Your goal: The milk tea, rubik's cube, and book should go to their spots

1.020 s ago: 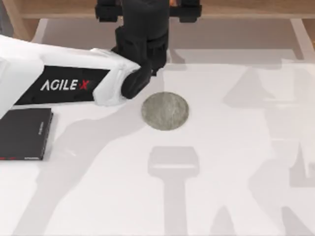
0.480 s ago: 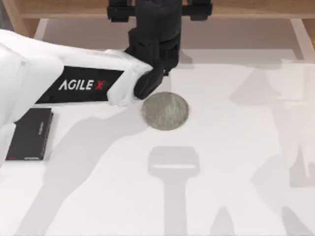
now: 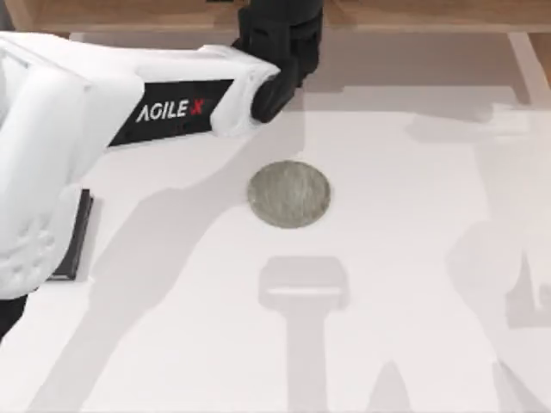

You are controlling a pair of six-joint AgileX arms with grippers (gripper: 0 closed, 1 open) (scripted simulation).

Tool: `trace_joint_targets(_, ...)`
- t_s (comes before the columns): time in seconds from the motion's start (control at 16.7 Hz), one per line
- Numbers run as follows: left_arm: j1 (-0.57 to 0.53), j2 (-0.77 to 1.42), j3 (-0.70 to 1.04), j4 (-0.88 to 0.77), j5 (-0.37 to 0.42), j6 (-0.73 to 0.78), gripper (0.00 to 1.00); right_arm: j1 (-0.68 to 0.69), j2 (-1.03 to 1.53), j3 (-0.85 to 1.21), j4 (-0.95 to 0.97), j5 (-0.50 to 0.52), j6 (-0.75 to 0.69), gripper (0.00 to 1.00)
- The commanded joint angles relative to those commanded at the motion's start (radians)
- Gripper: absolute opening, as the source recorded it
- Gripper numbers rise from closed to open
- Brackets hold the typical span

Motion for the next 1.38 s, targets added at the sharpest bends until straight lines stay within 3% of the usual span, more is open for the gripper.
trace_joint_targets(0.18,0.023,0.054,0.096,-0.042,0.024,-0.001,1.00,0.000,0.000,0.000,0.000,0.000,0.000,1.00)
trace_joint_targets(0.48,0.027,0.062,0.109,-0.049,0.027,-0.001,1.00,0.000,0.000,0.000,0.000,0.000,0.000,1.00)
trace_joint_targets(1.26,0.027,0.062,0.109,-0.049,0.027,-0.001,0.02,0.000,0.000,0.000,0.000,0.000,0.000,1.00)
trace_joint_targets(1.38,0.027,0.062,0.109,-0.049,0.027,-0.001,0.00,0.000,0.000,0.000,0.000,0.000,0.000,1.00)
